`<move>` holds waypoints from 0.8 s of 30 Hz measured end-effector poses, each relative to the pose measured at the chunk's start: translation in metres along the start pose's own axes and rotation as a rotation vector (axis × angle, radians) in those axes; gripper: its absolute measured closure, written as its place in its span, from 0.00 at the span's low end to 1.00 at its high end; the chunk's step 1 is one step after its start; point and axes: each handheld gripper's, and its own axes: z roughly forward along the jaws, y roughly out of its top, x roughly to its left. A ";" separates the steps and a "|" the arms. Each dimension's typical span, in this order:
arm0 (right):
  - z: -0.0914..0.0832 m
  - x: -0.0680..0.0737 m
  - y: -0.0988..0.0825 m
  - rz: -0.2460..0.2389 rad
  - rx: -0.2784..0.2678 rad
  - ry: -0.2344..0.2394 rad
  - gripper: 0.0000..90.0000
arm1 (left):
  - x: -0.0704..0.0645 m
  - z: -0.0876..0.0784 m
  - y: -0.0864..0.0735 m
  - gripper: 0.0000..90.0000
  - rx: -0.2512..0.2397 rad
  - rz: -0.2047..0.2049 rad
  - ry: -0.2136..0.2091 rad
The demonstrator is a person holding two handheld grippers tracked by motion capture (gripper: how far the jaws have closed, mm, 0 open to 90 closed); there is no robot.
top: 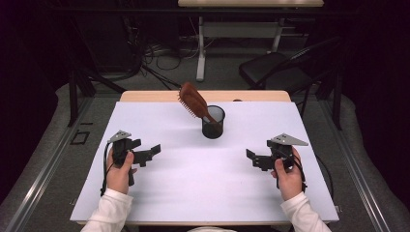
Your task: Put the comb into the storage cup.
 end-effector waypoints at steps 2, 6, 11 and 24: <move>0.001 0.001 -0.002 -0.003 0.002 0.001 0.08 | 0.000 0.000 -0.002 0.00 0.004 0.009 0.005; 0.003 0.003 -0.004 -0.013 0.010 -0.001 0.08 | 0.002 0.001 -0.005 0.00 0.000 0.017 0.009; 0.004 0.003 -0.008 -0.020 0.001 -0.005 0.08 | 0.001 0.000 -0.008 0.00 -0.002 0.056 0.019; 0.007 -0.002 -0.014 -0.001 0.011 -0.014 0.08 | 0.002 0.004 -0.014 0.00 0.020 0.088 0.025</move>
